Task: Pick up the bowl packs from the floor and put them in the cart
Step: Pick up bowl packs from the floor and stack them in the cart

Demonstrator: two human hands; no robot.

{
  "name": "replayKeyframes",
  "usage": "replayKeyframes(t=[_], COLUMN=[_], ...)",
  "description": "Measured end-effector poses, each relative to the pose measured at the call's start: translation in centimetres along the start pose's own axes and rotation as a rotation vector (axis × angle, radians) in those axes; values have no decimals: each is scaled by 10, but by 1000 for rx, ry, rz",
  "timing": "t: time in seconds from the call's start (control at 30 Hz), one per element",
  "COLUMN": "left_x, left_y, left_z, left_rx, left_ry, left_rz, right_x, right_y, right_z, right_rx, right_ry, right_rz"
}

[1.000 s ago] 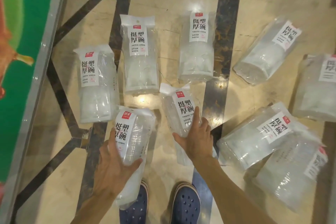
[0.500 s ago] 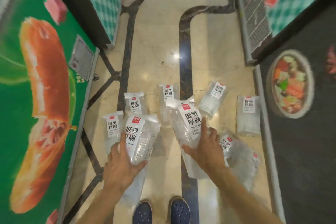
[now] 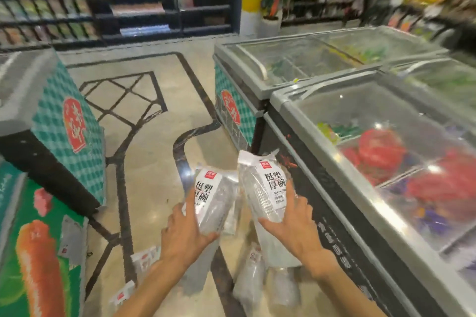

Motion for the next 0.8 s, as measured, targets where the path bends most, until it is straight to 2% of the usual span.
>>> replayKeyframes(t=[0.2, 0.4, 0.6, 0.7, 0.8], left_x=[32, 109, 253, 346, 446], left_y=[-17, 29, 112, 160, 210], left_z=[110, 228, 344, 383, 410], left_rx=[-158, -263, -383, -377, -422], left_ry=[310, 651, 996, 1188, 1344], left_rz=[-151, -324, -513, -611, -707], right_x=[120, 285, 478, 585, 695], right_y=[-86, -123, -122, -110, -94], right_z=[67, 150, 228, 255, 277], right_rx=[-174, -258, -330, -353, -358], right_ry=[228, 521, 815, 963, 1164], right_rz=[202, 387, 594, 733, 797])
Point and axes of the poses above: each hand's wrist, its own x-axis away from the middle knuckle, its own y-axis out of the palm, z = x × y, the point moved 1 cm from there along -x, towards the middle knuckle, and after that the axes turned 11 degrees about -z, right-handed, at the moved point
